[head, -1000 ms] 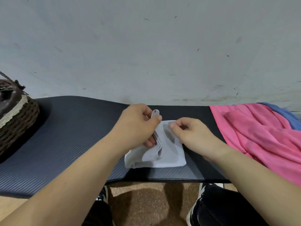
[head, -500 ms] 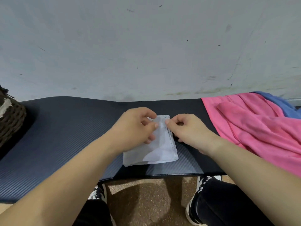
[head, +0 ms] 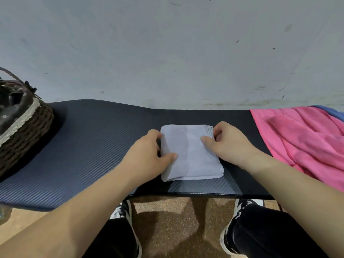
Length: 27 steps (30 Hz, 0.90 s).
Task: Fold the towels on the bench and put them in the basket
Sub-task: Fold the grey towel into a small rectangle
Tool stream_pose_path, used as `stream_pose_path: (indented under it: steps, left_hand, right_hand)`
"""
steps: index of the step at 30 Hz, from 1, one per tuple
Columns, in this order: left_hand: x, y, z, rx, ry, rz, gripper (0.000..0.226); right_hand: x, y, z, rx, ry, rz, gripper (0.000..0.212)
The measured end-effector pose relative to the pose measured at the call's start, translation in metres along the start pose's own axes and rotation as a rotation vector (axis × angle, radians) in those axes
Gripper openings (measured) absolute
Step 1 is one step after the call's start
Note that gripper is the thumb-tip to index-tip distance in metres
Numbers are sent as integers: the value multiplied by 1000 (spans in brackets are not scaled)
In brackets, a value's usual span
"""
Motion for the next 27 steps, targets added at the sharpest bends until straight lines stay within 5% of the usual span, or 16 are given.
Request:
stream_pose_path:
  steps: [4, 8, 12, 20, 27]
  left_hand:
    - [4, -1, -2, -64, -40, -55, 53]
    - [3, -3, -3, -101, -54, -123, 48]
    - [4, 0, -1, -100, -82, -12, 44]
    - [-9, 6, 1, -94, -21, 277, 30]
    - [-34, 16, -7, -88, 54, 317, 54]
  right_hand:
    - [-5, -23, 15, -275, 71, 195, 72]
    - [13, -32, 35, -413, -222, 286, 95]
    - [42, -2, 39, -258, -436, 484, 103]
    - [46, -2, 39, -245, -462, 427, 102]
    - [1, -12, 32, -320, -262, 107, 102]
Point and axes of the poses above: each hand's wrist, its own z-axis away from the middle knuckle, its own x-axis out of the palm, y = z × x, the point moved 7 cm from there along -z, towards the middle knuckle, and after that the axes turned 8 degrees about -z, right-handed, at the moved point
